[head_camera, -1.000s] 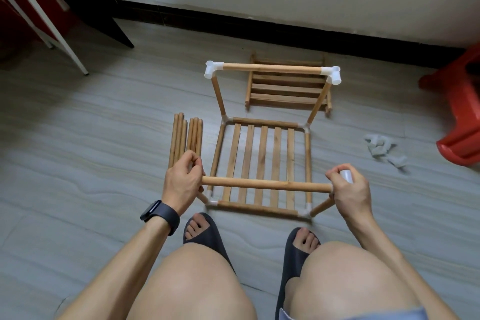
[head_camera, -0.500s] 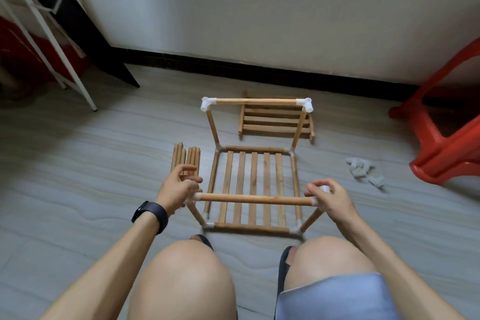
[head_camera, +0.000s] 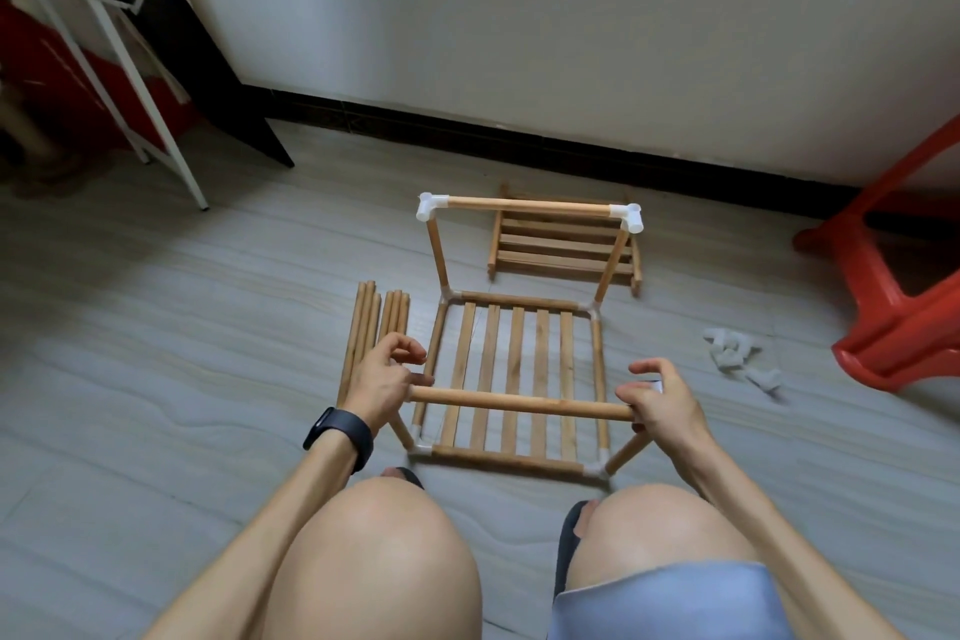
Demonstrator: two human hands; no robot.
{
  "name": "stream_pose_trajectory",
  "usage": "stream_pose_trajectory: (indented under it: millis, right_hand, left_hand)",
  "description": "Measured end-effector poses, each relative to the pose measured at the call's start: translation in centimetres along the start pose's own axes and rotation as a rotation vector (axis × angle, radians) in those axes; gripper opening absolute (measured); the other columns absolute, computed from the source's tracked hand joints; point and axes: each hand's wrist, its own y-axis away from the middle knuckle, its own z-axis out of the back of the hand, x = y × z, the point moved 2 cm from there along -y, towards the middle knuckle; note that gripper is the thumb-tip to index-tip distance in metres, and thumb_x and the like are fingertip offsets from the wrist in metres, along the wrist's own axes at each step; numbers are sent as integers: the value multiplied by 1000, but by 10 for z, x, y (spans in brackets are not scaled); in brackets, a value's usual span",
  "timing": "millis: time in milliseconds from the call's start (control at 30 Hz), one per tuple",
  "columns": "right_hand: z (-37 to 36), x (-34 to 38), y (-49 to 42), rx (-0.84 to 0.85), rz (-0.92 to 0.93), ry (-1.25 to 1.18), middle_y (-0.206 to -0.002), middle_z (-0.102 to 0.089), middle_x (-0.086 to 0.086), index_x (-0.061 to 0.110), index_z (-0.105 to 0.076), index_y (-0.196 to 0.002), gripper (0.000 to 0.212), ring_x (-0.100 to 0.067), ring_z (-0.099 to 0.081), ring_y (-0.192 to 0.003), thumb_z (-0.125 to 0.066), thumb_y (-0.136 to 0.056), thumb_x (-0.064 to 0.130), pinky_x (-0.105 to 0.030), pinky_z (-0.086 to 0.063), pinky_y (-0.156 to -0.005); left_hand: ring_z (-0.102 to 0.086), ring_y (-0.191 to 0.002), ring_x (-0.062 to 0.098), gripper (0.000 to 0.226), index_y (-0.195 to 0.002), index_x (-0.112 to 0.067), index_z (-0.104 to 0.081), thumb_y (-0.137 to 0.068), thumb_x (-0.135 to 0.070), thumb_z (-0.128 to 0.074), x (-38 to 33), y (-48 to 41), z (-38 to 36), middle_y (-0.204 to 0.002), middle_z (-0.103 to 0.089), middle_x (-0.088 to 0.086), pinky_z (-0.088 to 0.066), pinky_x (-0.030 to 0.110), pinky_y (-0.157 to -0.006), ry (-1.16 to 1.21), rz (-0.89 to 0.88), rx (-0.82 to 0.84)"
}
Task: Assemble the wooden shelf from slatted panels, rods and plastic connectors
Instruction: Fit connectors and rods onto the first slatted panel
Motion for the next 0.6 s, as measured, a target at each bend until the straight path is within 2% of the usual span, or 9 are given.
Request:
stream_pose_trajectory:
  millis: [233, 300, 367, 433, 500, 600]
  right_hand:
    - [0, 0, 2, 10, 32, 32, -96, -69, -8, 20, -52, -118, 30, -21, -62, -74, -65, -91, 17, -31, -47, -63]
    - [0, -1, 5, 4, 52, 49, -98, -69, -7, 21, -52, -116, 28, -21, -65, -74, -66, -92, 20, -30, -48, -63]
    - [0, -2, 8, -23, 92, 80, -102, -68, -4, 22, -53, -116, 27, -19, -68, -79, -65, -93, 25, -29, -47, -63]
    - [1, -1, 11, -26, 168, 170, -113, -63, 2, 25, -53, -122, 29, -16, -65, -94, -61, -96, 34, -29, -45, -72]
    - [5, -1, 13, 10, 232, 281, -123, -53, 8, 28, -52, -131, 36, -13, -55, -112, -55, -98, 43, -32, -44, -87]
    - [13, -5, 17, 101, 297, 394, -138, -48, 11, 38, -47, -140, 48, -9, -44, -129, -45, -96, 59, -37, -40, -104]
  left_hand:
    - [-71, -93, 18, 42, -96, -18, -60, -89, 18, -39, -1, 6, 1, -112, -61, 2, -53, 30, -64, -22, -24, -1]
    - [-69, -98, 20, 41, -100, -22, -58, -92, 14, -43, -2, 4, 3, -112, -61, 3, -56, 32, -69, -70, -48, 19]
    - [-64, -105, 22, 34, -110, -27, -56, -96, 3, -50, -2, 2, 4, -117, -60, 1, -59, 39, -80, -170, -89, 22]
    - [-59, -108, 22, 30, -126, -26, -53, -100, -11, -52, -3, 2, 6, -128, -56, 3, -56, 38, -88, -332, -131, 5]
    - [-55, -114, 21, 39, -140, -22, -46, -101, -22, -51, -7, -1, 7, -142, -45, 8, -52, 36, -95, -558, -172, 31]
    - [-45, -132, 23, 52, -148, -25, -39, -99, -35, -53, -29, -5, 4, -155, -33, 7, -46, 39, -106, -912, -280, 104]
